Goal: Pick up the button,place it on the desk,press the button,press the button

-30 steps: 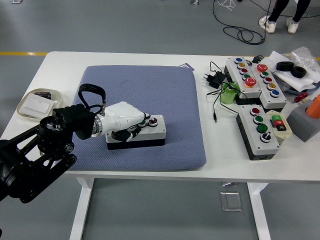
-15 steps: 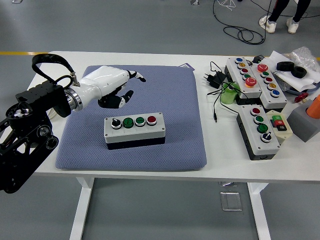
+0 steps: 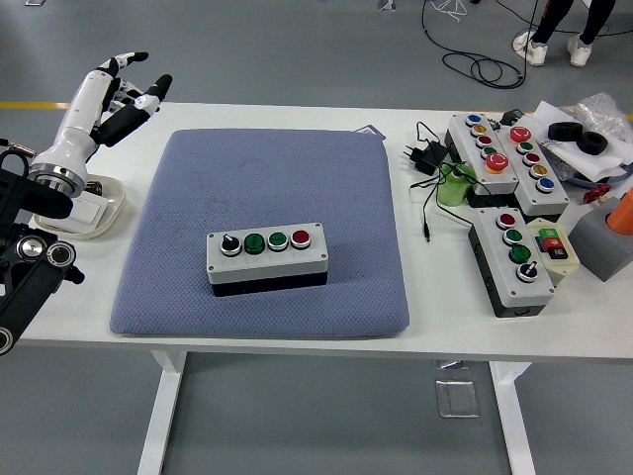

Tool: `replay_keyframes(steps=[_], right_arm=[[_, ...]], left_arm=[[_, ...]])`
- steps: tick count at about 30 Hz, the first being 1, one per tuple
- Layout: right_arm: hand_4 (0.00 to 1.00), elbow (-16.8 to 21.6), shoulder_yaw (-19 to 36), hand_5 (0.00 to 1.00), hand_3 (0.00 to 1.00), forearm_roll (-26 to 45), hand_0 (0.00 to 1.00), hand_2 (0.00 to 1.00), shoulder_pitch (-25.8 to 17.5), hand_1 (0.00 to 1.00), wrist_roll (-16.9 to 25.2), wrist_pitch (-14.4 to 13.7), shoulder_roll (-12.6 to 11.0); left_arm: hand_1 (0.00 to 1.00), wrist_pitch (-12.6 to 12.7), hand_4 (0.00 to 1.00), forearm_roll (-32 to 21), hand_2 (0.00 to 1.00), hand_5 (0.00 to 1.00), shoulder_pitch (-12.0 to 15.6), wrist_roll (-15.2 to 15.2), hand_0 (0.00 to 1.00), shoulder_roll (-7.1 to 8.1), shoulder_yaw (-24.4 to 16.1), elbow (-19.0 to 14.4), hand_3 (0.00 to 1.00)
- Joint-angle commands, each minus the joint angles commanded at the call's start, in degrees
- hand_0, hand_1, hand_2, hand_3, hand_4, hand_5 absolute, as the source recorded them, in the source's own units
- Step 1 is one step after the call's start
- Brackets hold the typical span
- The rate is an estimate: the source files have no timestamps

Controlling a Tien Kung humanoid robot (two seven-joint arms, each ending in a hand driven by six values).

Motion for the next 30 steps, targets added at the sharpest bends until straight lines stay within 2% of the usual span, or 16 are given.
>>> replay_keyframes(steps=[1, 2, 7, 8, 13, 16, 19, 22, 30], right_arm=[[0.314, 0.00, 0.00, 0.227, 0.565, -0.02, 0.631, 0.616, -0.05, 0.438, -0.01, 0.03, 0.01], [0.314, 0.00, -0.01, 0.227, 0.565, -0.04, 0.631, 0.616, -0.10, 0.437, -0.01, 0.05, 0.01], [0.314, 0.00, -0.08, 0.227, 0.565, 0.24, 0.631, 0.616, -0.28, 0.437, 0.00, 0.03, 0.05], [0.314, 0.00, -0.09, 0.227, 0.565, 0.34, 0.631, 0.616, -0.30, 0.437, 0.02, -0.01, 0.07], [0.314, 0.00, -0.03, 0.227, 0.565, 0.29, 0.631, 0.616, -0.37, 0.437, 0.03, 0.00, 0.11], [0.314, 0.00, 0.04, 0.228, 0.565, 0.26, 0.631, 0.616, -0.44, 0.437, 0.04, -0.02, 0.11], [0.314, 0.00, 0.16, 0.228, 0.565, 0.13, 0.631, 0.616, -0.57, 0.437, 0.01, -0.03, 0.13], [0.314, 0.00, 0.27, 0.229, 0.565, -0.03, 0.631, 0.616, -0.62, 0.438, -0.01, -0.02, 0.13], [0.314, 0.00, 0.52, 0.229, 0.565, -0.43, 0.632, 0.616, -0.54, 0.439, 0.01, 0.01, 0.14]], left_arm=[[0.748, -0.44, 0.681, -2.61, 0.828, 0.998, 0.25, -1.31, 0.655, -0.01, -0.08, 1.06, 0.912], [0.828, -1.70, 0.645, -4.84, 0.877, 0.998, 0.50, -2.50, 0.776, 0.04, -0.25, 2.28, 0.899], [0.828, -6.43, 0.645, -16.76, 0.877, 0.998, 1.43, -4.97, 0.776, 0.57, -0.77, 6.32, 0.899], [0.851, -7.92, 0.640, -19.37, 0.892, 0.998, 1.86, -5.51, 0.809, 0.82, -0.90, 7.39, 0.906], [0.851, -12.31, 0.640, -31.52, 0.892, 0.998, 2.91, -6.54, 0.809, 1.33, -1.27, 9.60, 0.906], [0.853, -13.13, 0.635, -38.59, 0.897, 0.998, 3.37, -7.06, 0.808, 1.48, -1.40, 10.12, 0.920], [0.853, -12.87, 0.635, -45.26, 0.897, 0.998, 3.82, -8.01, 0.808, 1.49, -1.82, 10.53, 0.920], [0.857, -12.88, 0.622, -47.31, 0.895, 0.998, 3.92, -8.35, 0.808, 1.49, -1.97, 10.69, 0.930], [0.858, -14.07, 0.617, -48.12, 0.899, 0.998, 3.62, -8.47, 0.811, 2.26, -1.46, 10.91, 0.929]])
